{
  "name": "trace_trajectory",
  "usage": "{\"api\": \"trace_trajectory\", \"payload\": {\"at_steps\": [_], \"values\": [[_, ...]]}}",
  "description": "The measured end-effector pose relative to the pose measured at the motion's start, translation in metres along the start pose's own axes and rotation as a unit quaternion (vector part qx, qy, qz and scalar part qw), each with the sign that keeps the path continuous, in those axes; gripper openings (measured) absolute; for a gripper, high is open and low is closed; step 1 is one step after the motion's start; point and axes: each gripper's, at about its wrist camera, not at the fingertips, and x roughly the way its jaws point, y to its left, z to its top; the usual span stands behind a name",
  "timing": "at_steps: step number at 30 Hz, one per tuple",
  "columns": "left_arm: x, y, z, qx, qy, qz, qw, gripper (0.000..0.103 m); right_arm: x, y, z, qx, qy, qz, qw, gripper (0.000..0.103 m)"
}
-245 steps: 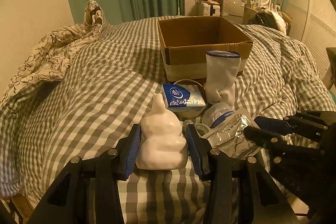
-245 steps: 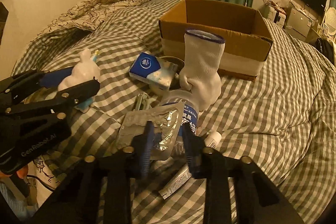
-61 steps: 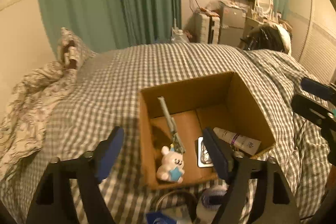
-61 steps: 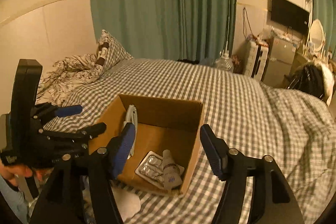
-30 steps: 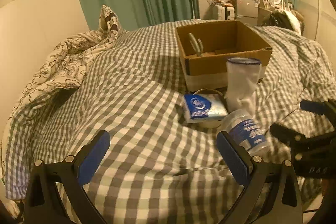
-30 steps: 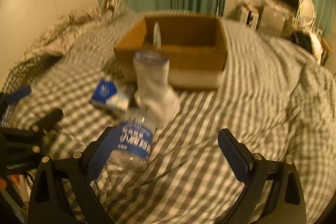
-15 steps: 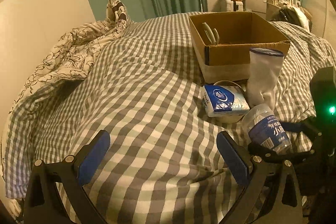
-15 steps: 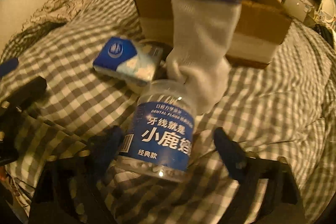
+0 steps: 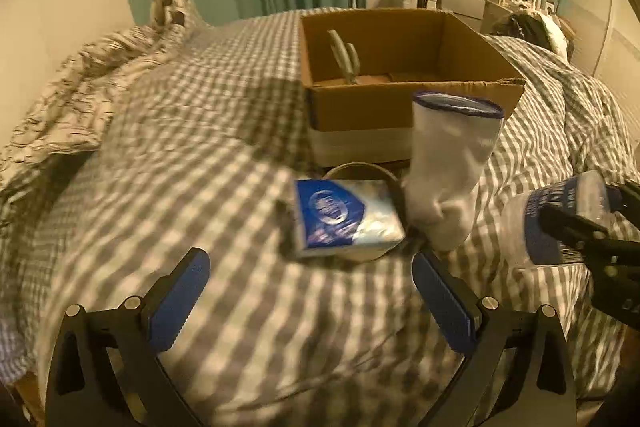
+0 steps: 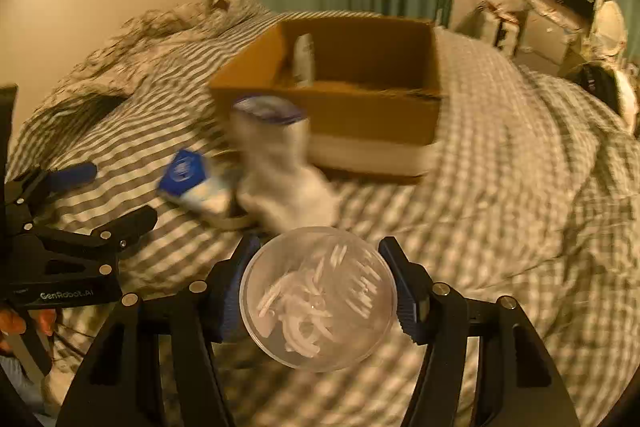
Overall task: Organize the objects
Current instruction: 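Grasp the blue-labelled plastic bottle with the right gripper, then grasp the blue Vinda tissue pack with the left gripper, then carry tissue pack and bottle into the box and open both grippers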
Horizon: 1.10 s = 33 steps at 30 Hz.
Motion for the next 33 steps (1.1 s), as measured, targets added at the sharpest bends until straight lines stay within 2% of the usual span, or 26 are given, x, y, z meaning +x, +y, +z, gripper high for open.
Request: {"api": "trace_trajectory", "payload": {"at_steps": [11,12,14,15,16,23,33], "values": [[0.07,-0.022,0.018,0.015,0.046,0.038,0.9981,0.103,0.019,-0.038,-0.007,0.031,0.014,0.009,0.999,0.061],[0.073,-0.023,0.018,0.018,0.047,0.038,0.998,0.101,0.021,-0.04,-0.008,0.034,0.016,0.012,0.999,0.061],[0.074,-0.023,0.018,0.017,0.044,0.028,0.9985,0.089,0.021,-0.043,-0.009,0.039,0.015,0.018,0.999,0.061],[0.076,-0.023,0.018,0.018,0.049,0.024,0.9984,0.078,0.021,-0.043,-0.008,0.039,0.014,0.019,0.999,0.061],[0.077,-0.024,0.017,0.02,0.051,0.024,0.9982,0.078,0.02,-0.043,-0.009,0.039,0.013,0.019,0.999,0.061],[0.055,-0.027,0.013,0.022,0.037,0.01,0.999,0.077,0.006,-0.04,-0.009,0.033,0.0,0.007,0.999,0.061],[-0.021,-0.019,0.012,0.008,-0.025,-0.014,0.9996,0.077,-0.05,-0.022,-0.001,0.012,-0.051,-0.007,0.999,0.061]]}}
